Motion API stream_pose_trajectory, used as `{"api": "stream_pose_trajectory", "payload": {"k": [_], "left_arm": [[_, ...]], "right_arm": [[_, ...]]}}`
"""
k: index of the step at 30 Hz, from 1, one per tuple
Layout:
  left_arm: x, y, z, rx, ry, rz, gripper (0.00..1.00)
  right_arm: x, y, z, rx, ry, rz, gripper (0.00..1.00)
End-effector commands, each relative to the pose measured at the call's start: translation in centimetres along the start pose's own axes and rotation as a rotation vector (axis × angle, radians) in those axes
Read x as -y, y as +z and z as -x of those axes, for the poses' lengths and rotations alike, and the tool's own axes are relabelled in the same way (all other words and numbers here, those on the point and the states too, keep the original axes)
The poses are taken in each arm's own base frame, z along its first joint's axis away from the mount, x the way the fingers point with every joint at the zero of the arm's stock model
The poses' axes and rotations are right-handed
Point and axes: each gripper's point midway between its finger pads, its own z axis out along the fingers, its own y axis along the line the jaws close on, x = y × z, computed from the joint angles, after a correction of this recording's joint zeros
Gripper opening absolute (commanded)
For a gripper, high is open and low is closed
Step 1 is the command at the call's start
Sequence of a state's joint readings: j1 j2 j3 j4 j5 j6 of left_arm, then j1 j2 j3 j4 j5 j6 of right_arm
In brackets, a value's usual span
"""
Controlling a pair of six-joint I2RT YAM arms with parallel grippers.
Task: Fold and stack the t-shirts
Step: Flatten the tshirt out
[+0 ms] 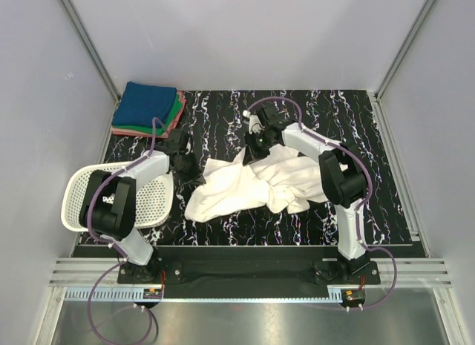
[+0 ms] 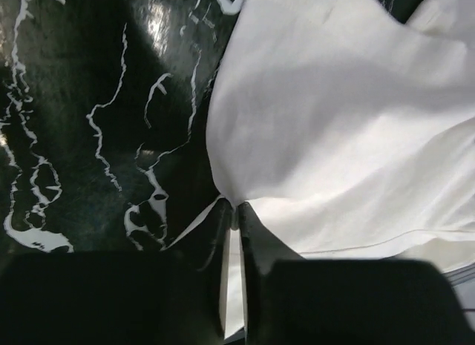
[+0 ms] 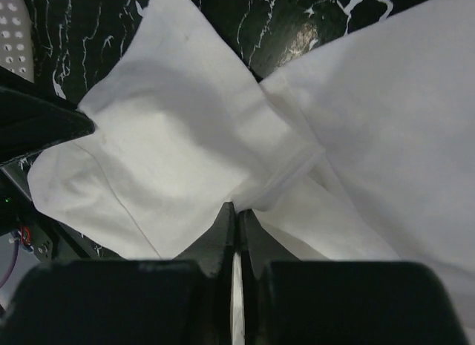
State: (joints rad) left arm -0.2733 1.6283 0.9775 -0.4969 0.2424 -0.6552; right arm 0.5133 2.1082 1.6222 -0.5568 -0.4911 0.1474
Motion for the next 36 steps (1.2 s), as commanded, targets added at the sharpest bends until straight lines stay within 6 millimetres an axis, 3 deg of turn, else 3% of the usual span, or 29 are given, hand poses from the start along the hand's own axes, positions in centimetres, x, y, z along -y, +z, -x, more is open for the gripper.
{"api": "stream_pose_trajectory", "payload": {"k": [1,4,5,6,9,10,12,13,14,17,19,21,25,29,30,31,36], "left_arm": [[3.9,-1.8,3.5,0.093,0.038,-0.12,0.04],[5.0,-4.8,3.9,0.149,0.058,-0.134,0.0],[5.7,-6.3,3.3,0.172,0.082,-0.143,0.0],[5.6,-6.5,2.4,0.164,0.094,-0.134,0.0],[5.4,-7.7,-0.9,0.161,0.138,-0.112,0.0],[3.9,-6.8,-2.9,0.121,0.132,-0.086,0.0],[3.0,-6.4,-5.0,0.107,0.132,-0.085,0.0],[2.7,-6.5,-5.8,0.102,0.128,-0.099,0.02],[1.4,-5.7,-7.4,0.062,0.124,-0.089,0.14],[0.8,-5.4,-8.8,0.034,0.136,-0.107,0.39],[1.1,-5.7,-8.9,0.032,0.151,-0.129,0.51],[2.3,-6.3,-8.1,0.051,0.172,-0.158,0.57],[5.4,-7.4,-5.8,0.093,0.225,-0.221,0.59],[9.6,-7.9,-3.2,0.15,0.333,-0.342,0.6],[9.8,-6.5,-3.2,0.115,0.341,-0.34,0.6],[10.6,-6.4,-2.5,0.117,0.347,-0.347,0.6],[11.3,-2.9,-3.7,0.031,0.399,-0.392,0.57]], "right_arm": [[-4.3,-6.0,7.6,0.256,-0.156,0.025,0.02],[-5.9,-9.0,8.1,0.304,-0.177,0.031,0.0],[-6.1,-9.6,7.7,0.304,-0.168,0.027,0.0],[-6.0,-9.9,6.9,0.295,-0.151,0.021,0.0],[-4.6,-9.9,1.3,0.22,-0.053,-0.019,0.0],[-3.4,-9.8,-1.8,0.193,-0.003,-0.057,0.0],[-2.5,-9.5,-4.7,0.162,0.032,-0.079,0.0],[-2.3,-9.7,-5.6,0.165,0.065,-0.086,0.0],[-1.4,-9.0,-7.7,0.12,0.103,-0.101,0.0],[0.0,-8.0,-10.4,0.067,0.166,-0.141,0.0],[1.1,-7.6,-11.8,0.038,0.225,-0.199,0.0],[1.5,-7.1,-13.4,0.004,0.265,-0.206,0.02],[2.5,-7.2,-16.5,-0.014,0.287,-0.251,0.05],[1.9,-7.9,-16.1,0.029,0.26,-0.223,0.06],[1.7,-8.1,-15.8,0.042,0.255,-0.217,0.06],[1.6,-8.1,-15.8,0.043,0.256,-0.215,0.06],[1.7,-8.0,-16.1,0.043,0.248,-0.213,0.06]]}}
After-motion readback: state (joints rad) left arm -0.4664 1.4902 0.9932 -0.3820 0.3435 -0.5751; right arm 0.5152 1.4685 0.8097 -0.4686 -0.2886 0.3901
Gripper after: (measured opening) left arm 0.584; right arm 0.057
